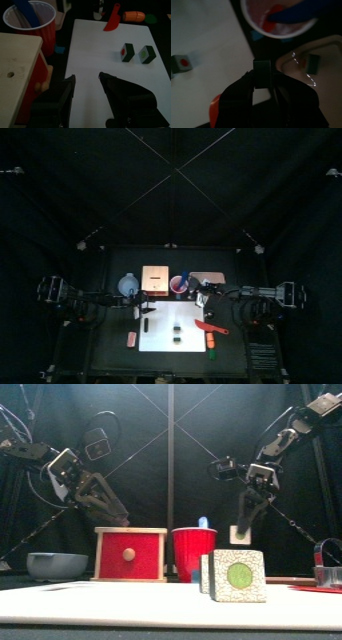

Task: Place sushi on board then cut the sushi with the knife then place the pieces on the plate
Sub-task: Place the 4 sushi pieces on the plate

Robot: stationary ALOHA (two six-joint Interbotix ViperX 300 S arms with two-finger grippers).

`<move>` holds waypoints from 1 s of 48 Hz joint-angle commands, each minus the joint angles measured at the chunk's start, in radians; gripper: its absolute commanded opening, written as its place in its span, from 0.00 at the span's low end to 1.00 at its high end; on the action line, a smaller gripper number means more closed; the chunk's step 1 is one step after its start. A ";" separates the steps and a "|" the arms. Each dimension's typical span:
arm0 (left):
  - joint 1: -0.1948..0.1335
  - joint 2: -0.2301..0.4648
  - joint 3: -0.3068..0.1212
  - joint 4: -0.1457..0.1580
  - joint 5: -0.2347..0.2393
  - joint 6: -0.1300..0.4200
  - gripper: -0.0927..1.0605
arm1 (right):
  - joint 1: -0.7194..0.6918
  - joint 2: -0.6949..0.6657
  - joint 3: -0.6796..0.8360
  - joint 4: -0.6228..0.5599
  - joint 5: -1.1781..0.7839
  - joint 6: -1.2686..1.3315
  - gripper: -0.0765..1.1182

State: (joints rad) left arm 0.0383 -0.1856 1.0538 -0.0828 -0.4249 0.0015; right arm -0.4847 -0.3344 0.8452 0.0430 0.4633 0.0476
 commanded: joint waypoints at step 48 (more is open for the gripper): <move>0.003 -0.008 -0.023 0.000 -0.003 0.000 0.78 | 0.041 -0.023 -0.003 0.057 -0.066 0.000 0.76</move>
State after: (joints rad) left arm 0.0399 -0.1856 1.0508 -0.0813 -0.4249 0.0031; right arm -0.5262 -0.3206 0.8790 0.0767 0.3988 0.0506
